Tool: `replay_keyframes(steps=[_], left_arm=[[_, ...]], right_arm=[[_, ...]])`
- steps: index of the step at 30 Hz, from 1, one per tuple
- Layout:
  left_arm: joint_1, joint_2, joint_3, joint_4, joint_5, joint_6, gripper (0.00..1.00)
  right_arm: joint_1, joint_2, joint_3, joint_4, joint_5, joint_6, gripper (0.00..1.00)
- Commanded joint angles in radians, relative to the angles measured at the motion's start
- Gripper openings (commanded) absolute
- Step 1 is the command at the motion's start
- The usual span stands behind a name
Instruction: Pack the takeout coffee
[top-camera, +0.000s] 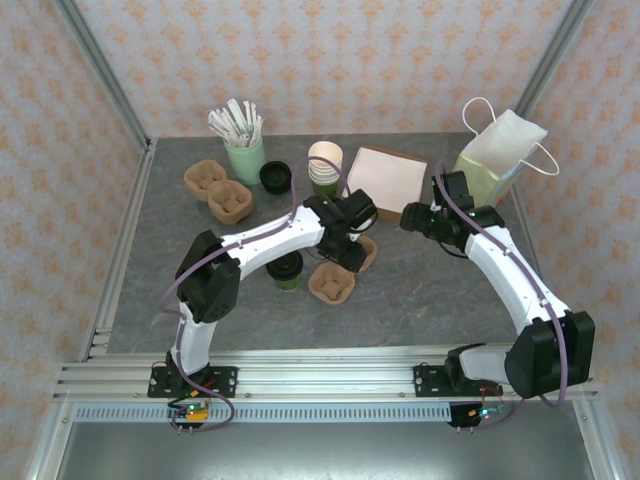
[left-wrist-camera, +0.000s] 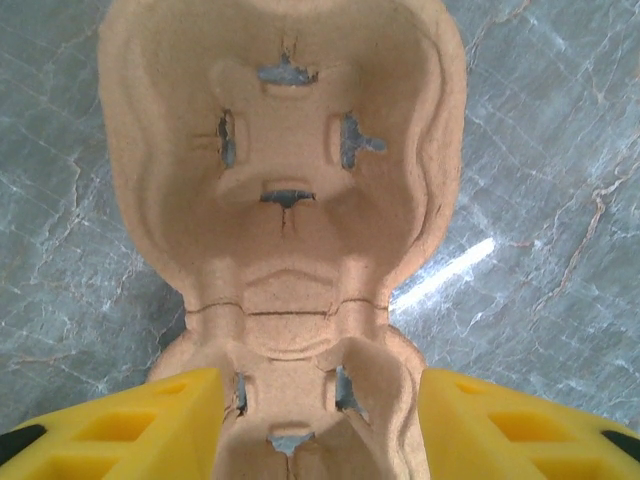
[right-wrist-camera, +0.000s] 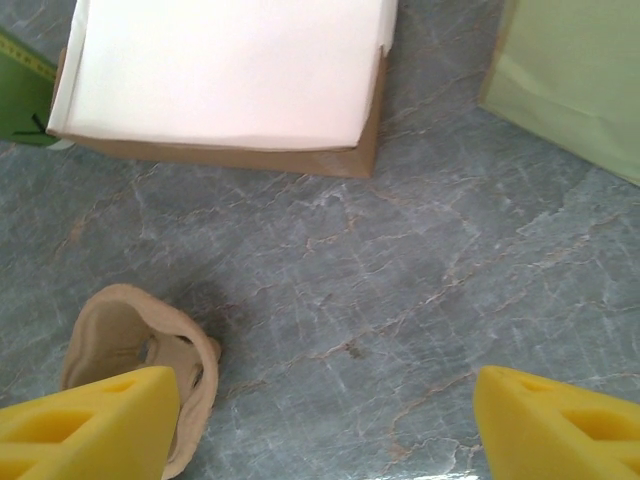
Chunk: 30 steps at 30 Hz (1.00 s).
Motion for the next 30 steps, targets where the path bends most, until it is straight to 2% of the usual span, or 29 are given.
replay_keyframes(steps=[1,9,30], left_arm=[[0.006,0.031,0.026,-0.073,0.002,0.022,0.56],[0.007,0.121,0.099,-0.131,0.006,0.055,0.57],[0.013,0.194,0.152,-0.143,0.010,0.050,0.48]], right_arm=[[-0.003,-0.035,-0.002,0.015,0.026,0.008,0.78],[-0.003,-0.043,-0.022,0.020,0.015,0.011,0.78],[-0.003,-0.047,-0.042,0.029,0.000,0.007,0.78]])
